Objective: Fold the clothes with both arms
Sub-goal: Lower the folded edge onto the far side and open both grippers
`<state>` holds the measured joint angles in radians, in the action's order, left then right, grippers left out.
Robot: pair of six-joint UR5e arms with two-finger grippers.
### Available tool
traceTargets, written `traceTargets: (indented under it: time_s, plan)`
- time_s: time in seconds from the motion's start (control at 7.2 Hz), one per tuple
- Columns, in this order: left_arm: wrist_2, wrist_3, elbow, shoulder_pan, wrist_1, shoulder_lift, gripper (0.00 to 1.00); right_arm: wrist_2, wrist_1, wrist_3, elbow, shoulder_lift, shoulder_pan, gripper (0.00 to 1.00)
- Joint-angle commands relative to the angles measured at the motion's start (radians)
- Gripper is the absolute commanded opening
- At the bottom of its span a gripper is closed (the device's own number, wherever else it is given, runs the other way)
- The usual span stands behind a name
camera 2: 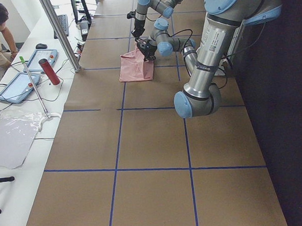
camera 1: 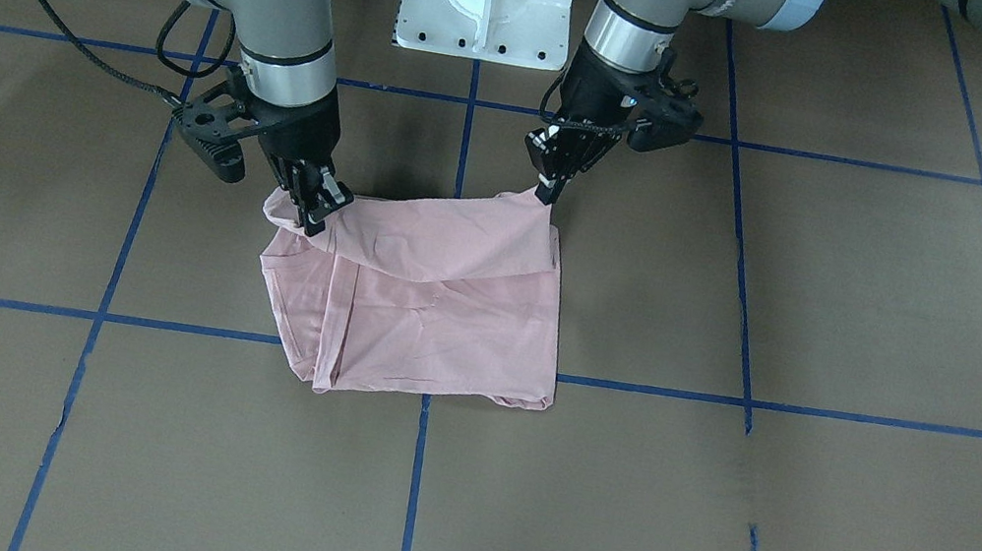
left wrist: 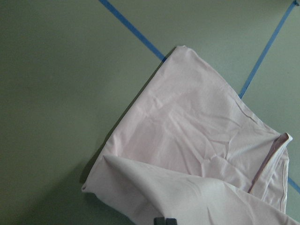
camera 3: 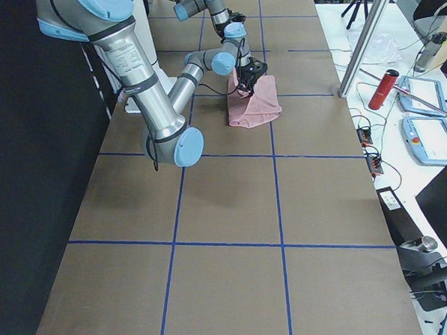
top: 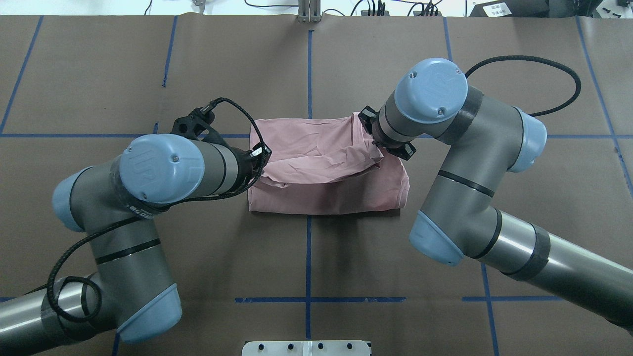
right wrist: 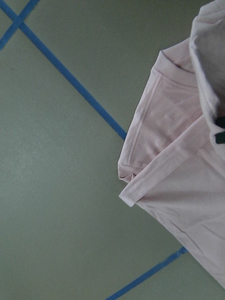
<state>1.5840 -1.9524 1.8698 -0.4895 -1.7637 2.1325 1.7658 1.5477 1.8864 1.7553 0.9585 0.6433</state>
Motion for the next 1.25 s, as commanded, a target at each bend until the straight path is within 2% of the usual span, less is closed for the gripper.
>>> traceTargets:
  time_s: [0.0, 0.42, 0.69, 0.83, 0.97, 1.11]
  plan:
    - [-0.032, 0.044, -0.109, -0.014, -0.085, 0.032, 0.00, 0.006, -0.061, -0.006, -0.142, -0.068, 0.025, 0.00]
    - [-0.030, 0.085, -0.110, -0.041, -0.080, 0.032, 0.00, 0.026, -0.063, -0.018, -0.213, -0.128, 0.056, 0.00]
    - [-0.028, 0.107, -0.110, -0.057, -0.074, 0.030, 0.00, 0.055, -0.196, -0.021, -0.342, -0.159, 0.078, 0.00]
    - [-0.030, 0.109, -0.119, -0.064, -0.080, 0.029, 0.00, 0.055, -0.198, -0.024, -0.352, -0.162, 0.082, 0.00]
    - [-0.032, 0.121, -0.161, -0.069, -0.088, 0.030, 0.00, 0.057, -0.201, -0.033, -0.382, -0.173, 0.082, 0.00]
    - [-0.033, 0.165, -0.226, -0.081, -0.126, 0.035, 0.00, 0.060, -0.202, -0.038, -0.480, -0.235, 0.082, 0.00]
